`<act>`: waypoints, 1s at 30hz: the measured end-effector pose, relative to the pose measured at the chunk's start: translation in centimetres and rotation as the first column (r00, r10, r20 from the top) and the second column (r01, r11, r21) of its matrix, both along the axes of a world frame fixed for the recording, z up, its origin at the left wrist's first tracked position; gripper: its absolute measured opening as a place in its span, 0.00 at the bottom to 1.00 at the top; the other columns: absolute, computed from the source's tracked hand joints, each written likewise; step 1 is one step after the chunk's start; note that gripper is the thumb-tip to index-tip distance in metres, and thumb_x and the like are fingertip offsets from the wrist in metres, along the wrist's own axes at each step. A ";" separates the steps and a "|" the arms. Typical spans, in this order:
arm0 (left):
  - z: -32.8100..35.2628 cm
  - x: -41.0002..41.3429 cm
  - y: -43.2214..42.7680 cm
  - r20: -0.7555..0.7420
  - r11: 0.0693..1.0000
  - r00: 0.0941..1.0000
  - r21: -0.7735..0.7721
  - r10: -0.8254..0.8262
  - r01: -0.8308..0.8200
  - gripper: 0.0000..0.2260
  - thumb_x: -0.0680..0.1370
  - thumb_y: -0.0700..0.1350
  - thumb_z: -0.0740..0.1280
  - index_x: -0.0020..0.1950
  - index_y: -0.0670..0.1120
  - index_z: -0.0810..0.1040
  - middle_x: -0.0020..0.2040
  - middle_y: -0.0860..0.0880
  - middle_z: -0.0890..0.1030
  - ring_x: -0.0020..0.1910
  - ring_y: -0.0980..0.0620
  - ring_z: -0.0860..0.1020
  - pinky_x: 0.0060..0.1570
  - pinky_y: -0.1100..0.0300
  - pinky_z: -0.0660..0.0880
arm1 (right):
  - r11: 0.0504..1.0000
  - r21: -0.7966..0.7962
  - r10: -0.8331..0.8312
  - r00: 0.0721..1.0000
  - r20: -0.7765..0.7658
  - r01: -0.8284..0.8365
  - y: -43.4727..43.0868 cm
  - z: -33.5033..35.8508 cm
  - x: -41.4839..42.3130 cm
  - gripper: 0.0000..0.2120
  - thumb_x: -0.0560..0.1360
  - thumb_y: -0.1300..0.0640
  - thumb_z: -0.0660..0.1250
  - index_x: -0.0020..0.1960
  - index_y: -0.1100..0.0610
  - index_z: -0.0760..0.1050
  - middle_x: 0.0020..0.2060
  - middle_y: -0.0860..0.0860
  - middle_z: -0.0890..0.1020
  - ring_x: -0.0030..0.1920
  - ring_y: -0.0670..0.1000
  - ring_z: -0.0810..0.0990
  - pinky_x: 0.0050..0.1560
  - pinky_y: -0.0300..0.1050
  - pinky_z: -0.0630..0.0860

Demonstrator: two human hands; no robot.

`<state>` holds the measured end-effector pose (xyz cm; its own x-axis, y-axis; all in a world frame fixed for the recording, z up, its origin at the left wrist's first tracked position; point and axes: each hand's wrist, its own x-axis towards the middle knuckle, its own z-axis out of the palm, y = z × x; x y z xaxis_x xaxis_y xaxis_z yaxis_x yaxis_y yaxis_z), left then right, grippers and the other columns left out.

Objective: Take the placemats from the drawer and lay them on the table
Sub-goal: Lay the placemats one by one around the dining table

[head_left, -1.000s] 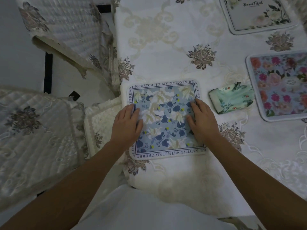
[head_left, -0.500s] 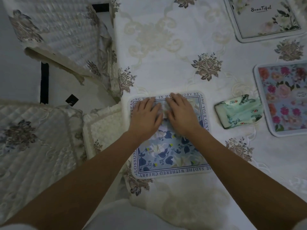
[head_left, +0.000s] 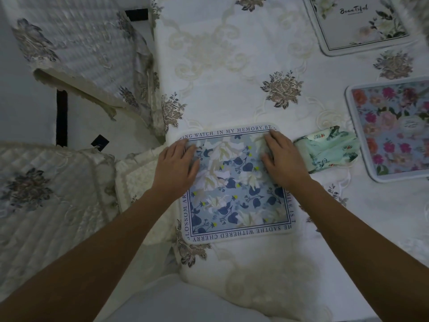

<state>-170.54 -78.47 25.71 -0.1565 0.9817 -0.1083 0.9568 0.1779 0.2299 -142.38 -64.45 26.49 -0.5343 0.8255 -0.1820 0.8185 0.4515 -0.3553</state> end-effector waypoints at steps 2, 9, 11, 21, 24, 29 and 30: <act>0.1 0.5 -1.1 -0.004 1.000 1.000 -0.001 -0.001 0.001 0.24 0.82 0.55 0.53 0.71 0.42 0.74 0.72 0.40 0.72 0.70 0.41 0.70 0.68 0.45 0.66 | 1.000 0.009 0.002 1.000 -0.011 -0.002 -1.0 0.2 0.6 0.26 0.80 0.54 0.61 0.75 0.61 0.63 0.75 0.59 0.64 0.74 0.59 0.61 0.73 0.56 0.61; -0.2 3.8 -7.5 0.047 0.999 0.998 0.001 0.043 -0.043 0.24 0.82 0.54 0.54 0.72 0.42 0.73 0.74 0.41 0.70 0.74 0.42 0.67 0.69 0.46 0.66 | 0.998 -0.016 -0.059 0.996 -0.060 0.058 -7.6 -0.2 4.4 0.26 0.80 0.53 0.60 0.75 0.60 0.63 0.75 0.56 0.63 0.75 0.57 0.61 0.74 0.55 0.61; -0.2 4.8 -9.3 0.062 0.998 0.996 0.003 0.059 -0.059 0.24 0.83 0.54 0.54 0.72 0.41 0.73 0.74 0.41 0.70 0.74 0.42 0.67 0.69 0.45 0.66 | 0.997 -0.018 -0.082 0.995 -0.059 0.081 -9.9 -0.4 5.6 0.26 0.81 0.53 0.61 0.76 0.58 0.61 0.76 0.55 0.62 0.76 0.56 0.59 0.75 0.56 0.60; 1.2 7.8 -15.3 -0.007 0.997 1.000 -0.071 0.006 -0.007 0.24 0.81 0.56 0.55 0.70 0.43 0.75 0.71 0.40 0.74 0.69 0.40 0.71 0.67 0.43 0.70 | 0.978 -0.037 -0.209 0.977 -0.045 0.208 -18.9 -0.3 8.7 0.27 0.79 0.54 0.63 0.76 0.58 0.62 0.76 0.54 0.62 0.76 0.57 0.58 0.76 0.55 0.58; 2.0 8.0 -15.7 -0.005 0.998 1.000 -0.057 -0.030 0.030 0.22 0.81 0.56 0.55 0.65 0.44 0.78 0.65 0.41 0.78 0.64 0.41 0.75 0.64 0.45 0.71 | 0.967 -0.029 -0.253 0.967 -0.037 0.252 -20.2 0.1 8.4 0.25 0.79 0.55 0.63 0.74 0.59 0.65 0.75 0.57 0.65 0.75 0.59 0.61 0.75 0.55 0.60; 3.5 7.9 -14.9 -0.016 0.989 0.989 -0.018 -0.150 0.150 0.22 0.81 0.57 0.55 0.62 0.46 0.79 0.62 0.43 0.80 0.61 0.43 0.77 0.61 0.47 0.72 | 0.946 -0.130 -0.295 0.955 0.033 0.296 -21.5 1.8 7.2 0.25 0.80 0.52 0.60 0.75 0.58 0.63 0.75 0.57 0.63 0.74 0.58 0.61 0.72 0.53 0.63; 3.8 7.7 -14.4 -0.025 0.986 0.985 -0.022 -0.169 0.168 0.23 0.81 0.58 0.54 0.63 0.46 0.79 0.63 0.43 0.80 0.62 0.42 0.77 0.62 0.46 0.72 | 0.941 -0.148 -0.300 0.952 0.054 0.305 -21.7 2.2 7.1 0.25 0.80 0.51 0.59 0.75 0.58 0.63 0.75 0.56 0.63 0.74 0.58 0.61 0.71 0.54 0.64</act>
